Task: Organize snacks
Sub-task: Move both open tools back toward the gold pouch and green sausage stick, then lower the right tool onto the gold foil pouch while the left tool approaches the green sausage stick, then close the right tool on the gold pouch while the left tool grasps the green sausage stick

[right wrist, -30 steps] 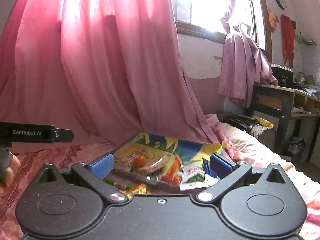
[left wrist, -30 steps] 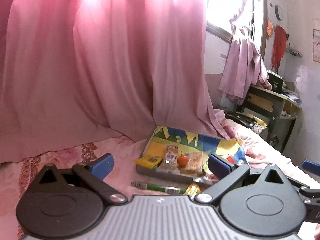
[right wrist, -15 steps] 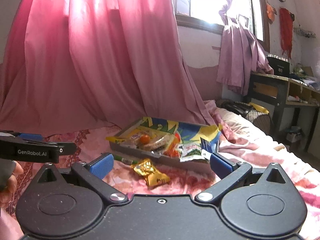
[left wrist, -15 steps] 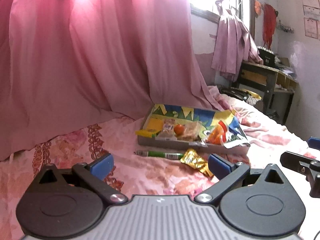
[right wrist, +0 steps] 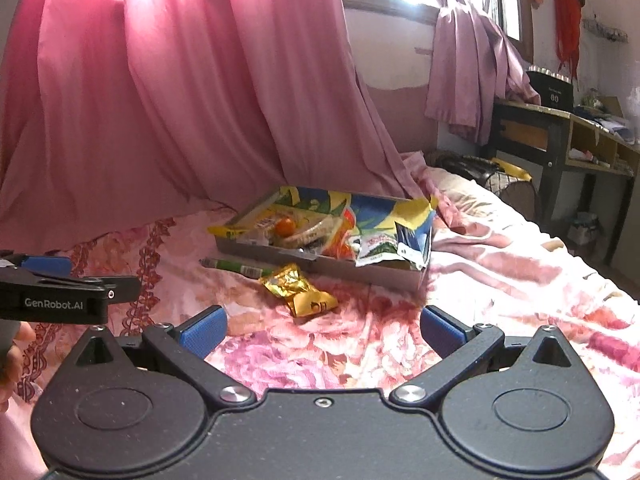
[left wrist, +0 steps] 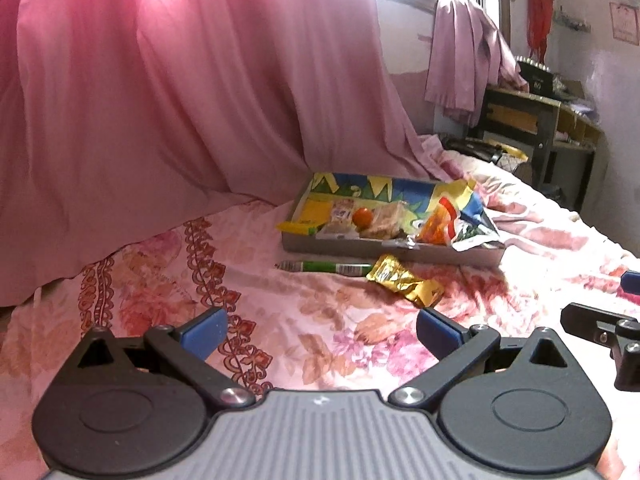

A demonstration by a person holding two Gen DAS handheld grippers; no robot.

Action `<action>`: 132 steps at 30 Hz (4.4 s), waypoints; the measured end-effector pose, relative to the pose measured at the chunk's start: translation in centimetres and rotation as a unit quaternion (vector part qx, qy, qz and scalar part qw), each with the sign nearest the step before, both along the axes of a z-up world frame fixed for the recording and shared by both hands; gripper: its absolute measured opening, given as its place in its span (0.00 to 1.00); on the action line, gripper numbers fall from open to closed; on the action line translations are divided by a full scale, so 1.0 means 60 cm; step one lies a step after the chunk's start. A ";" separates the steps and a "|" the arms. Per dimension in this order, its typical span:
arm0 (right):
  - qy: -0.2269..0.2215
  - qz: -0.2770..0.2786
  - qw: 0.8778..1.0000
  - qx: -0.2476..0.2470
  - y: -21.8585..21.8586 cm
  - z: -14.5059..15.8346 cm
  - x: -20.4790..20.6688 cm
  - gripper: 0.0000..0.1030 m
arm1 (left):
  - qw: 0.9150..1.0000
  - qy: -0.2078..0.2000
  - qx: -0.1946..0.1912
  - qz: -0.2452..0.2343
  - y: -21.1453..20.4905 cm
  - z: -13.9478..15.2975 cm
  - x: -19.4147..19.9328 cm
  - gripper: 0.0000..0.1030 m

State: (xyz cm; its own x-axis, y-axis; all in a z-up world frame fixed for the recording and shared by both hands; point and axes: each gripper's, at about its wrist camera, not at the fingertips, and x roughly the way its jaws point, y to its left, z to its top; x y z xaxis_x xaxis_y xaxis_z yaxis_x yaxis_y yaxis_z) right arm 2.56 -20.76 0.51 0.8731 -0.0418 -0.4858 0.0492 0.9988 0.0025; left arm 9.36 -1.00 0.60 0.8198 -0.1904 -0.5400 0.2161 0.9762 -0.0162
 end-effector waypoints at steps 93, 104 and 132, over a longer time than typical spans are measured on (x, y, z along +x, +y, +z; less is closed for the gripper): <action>0.166 0.089 0.980 0.061 -0.027 -0.205 0.426 0.78 | 0.942 0.158 -0.052 -0.293 0.015 -0.191 0.469 0.99; 0.200 0.055 0.977 0.055 -0.030 -0.195 0.403 0.56 | 0.925 0.204 -0.076 -0.313 0.025 -0.178 0.428 0.95; 0.212 0.019 0.976 0.041 -0.039 -0.200 0.342 0.75 | 0.953 0.240 -0.022 -0.184 -0.072 -0.169 0.363 0.86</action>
